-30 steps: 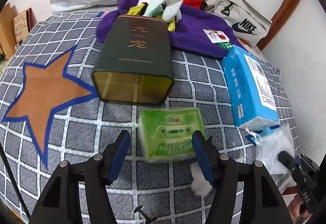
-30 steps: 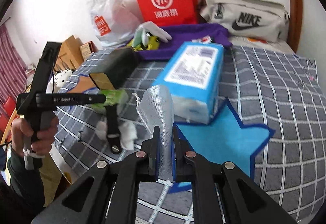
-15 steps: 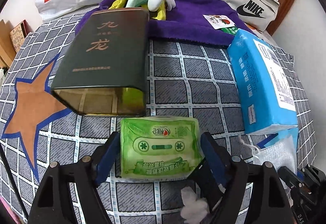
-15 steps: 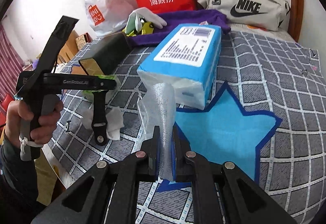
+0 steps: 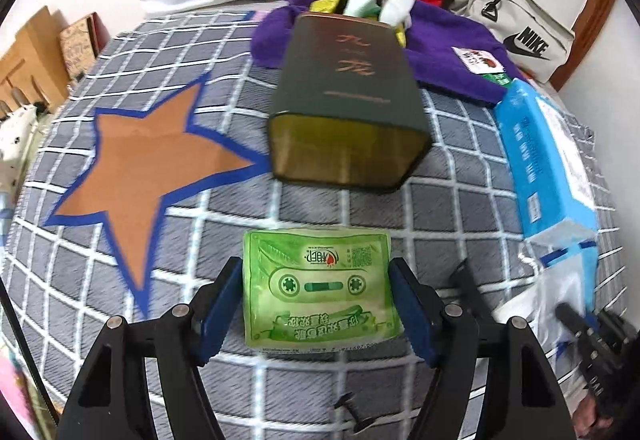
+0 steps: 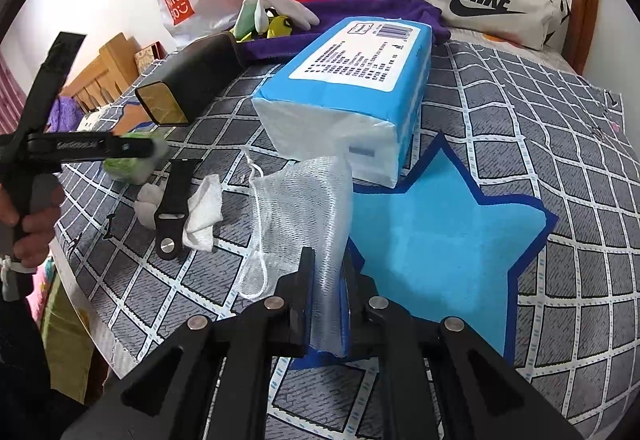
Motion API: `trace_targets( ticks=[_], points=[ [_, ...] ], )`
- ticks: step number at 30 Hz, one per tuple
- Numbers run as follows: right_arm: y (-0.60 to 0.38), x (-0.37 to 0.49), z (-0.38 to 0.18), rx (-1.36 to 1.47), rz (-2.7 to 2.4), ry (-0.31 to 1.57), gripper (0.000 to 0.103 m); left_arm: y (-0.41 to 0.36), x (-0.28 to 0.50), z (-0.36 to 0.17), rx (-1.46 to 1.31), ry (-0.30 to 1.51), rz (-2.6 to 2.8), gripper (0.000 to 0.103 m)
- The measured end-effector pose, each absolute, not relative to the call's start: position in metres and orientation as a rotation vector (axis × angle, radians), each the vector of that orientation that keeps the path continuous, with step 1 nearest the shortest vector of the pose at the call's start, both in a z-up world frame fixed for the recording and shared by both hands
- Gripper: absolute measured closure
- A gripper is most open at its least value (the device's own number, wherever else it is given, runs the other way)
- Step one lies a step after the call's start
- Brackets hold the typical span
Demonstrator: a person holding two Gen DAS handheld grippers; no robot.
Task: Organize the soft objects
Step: 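Grasp the green tissue pack with the left gripper while the right gripper lifts the mesh bag, then carry the green tissue pack and mesh bag with both grippers over the purple towel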
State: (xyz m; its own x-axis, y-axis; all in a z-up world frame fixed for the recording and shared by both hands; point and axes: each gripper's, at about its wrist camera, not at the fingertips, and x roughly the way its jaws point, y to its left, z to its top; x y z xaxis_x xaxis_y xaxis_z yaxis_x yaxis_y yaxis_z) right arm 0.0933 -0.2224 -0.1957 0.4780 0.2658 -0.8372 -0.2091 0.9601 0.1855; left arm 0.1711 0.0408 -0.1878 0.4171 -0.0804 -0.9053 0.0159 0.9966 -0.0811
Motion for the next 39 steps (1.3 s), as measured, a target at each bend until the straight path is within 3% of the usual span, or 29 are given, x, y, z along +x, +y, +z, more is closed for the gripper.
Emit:
trace_targets(
  ticks=[2, 5, 9, 10, 12, 13, 15, 39],
  points=[
    [-0.221, 0.095, -0.196, 0.067, 0.285, 1.029, 0.09, 0.041, 0.172, -0.19, -0.053, 1.138, -0.072, 0.029],
    [-0.218, 0.097, -0.197, 0.074, 0.289, 1.021, 0.085, 0.037, 0.175, -0.2, -0.038, 1.131, -0.097, 0.017],
    [-0.211, 0.096, -0.197, 0.025, 0.282, 0.999, 0.084, 0.026, 0.17, -0.203, 0.028, 1.091, -0.067, 0.019],
    [-0.21, 0.095, -0.197, 0.016, 0.28, 0.994, 0.085, 0.027, 0.169, -0.202, 0.029, 1.083, -0.069, 0.023],
    [-0.211, 0.094, -0.197, 0.038, 0.296, 0.998, 0.094, 0.029, 0.168, -0.198, 0.016, 1.07, -0.073, 0.052],
    [-0.212, 0.093, -0.197, 0.053, 0.301, 1.0, 0.094, 0.034, 0.166, -0.194, -0.021, 1.071, -0.09, 0.057],
    [-0.215, 0.092, -0.194, 0.082, 0.309, 1.002, 0.094, 0.04, 0.166, -0.19, -0.085, 1.082, -0.135, 0.079],
    [-0.212, 0.09, -0.119, 0.09, 0.348, 0.877, 0.094, 0.054, 0.16, -0.128, -0.151, 0.966, -0.167, 0.081]
  ],
)
